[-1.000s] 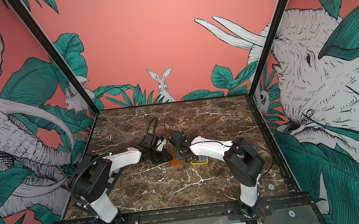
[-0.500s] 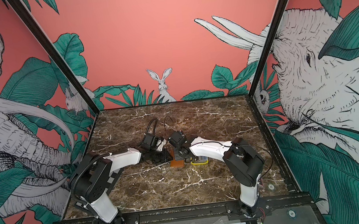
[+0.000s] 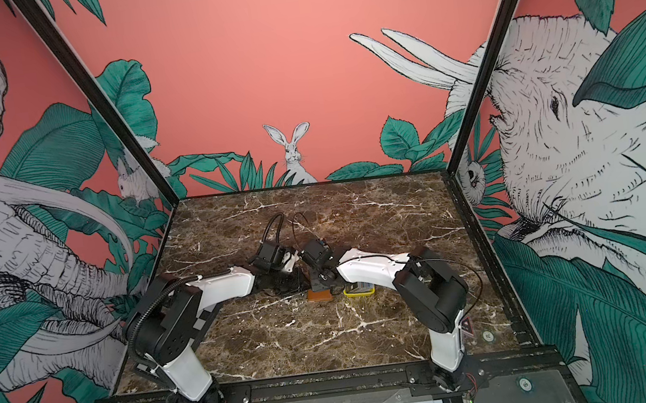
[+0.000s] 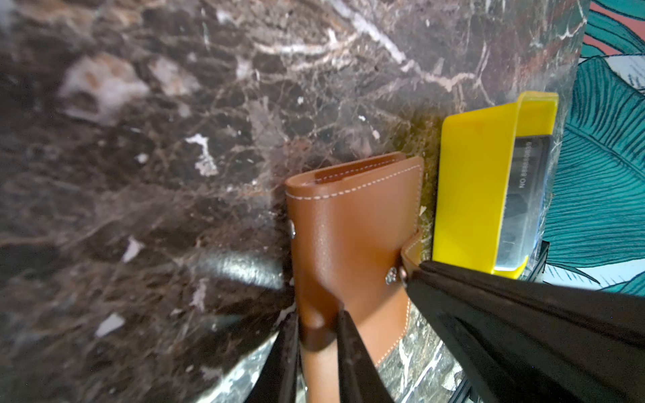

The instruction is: Put the credit cards into the card holder

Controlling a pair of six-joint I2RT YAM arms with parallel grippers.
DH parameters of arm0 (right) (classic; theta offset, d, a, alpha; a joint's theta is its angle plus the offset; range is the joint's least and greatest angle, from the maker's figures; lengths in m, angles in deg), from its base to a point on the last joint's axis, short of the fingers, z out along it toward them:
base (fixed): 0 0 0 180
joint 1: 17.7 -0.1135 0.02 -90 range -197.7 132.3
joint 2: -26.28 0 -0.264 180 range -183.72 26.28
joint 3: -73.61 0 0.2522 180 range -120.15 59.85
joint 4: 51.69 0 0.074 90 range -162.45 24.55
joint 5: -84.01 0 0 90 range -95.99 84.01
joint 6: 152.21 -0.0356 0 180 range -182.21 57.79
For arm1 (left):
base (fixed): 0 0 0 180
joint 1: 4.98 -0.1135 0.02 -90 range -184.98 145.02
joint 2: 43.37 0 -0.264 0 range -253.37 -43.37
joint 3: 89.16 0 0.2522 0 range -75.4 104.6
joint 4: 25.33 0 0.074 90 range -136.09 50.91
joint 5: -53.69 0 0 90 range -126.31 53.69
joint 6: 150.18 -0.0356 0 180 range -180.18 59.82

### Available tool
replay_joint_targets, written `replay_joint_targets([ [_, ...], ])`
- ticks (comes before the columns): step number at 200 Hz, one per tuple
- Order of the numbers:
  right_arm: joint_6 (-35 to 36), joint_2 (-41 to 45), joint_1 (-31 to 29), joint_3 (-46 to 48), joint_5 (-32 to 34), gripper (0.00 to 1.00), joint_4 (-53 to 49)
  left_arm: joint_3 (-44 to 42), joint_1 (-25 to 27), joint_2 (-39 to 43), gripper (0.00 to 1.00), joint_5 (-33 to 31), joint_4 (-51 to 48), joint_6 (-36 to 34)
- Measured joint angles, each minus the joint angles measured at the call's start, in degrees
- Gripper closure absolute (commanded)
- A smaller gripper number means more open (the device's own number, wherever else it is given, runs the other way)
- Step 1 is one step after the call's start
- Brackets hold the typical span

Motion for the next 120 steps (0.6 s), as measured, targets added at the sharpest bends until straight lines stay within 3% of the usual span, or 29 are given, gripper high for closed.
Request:
replay_joint_targets([
  [120,0.0,-0.98,-0.04,-0.83,-0.5,1.0,0.52,0.0,0.02,0.0,0.78,-0.02,0.0,0.0],
])
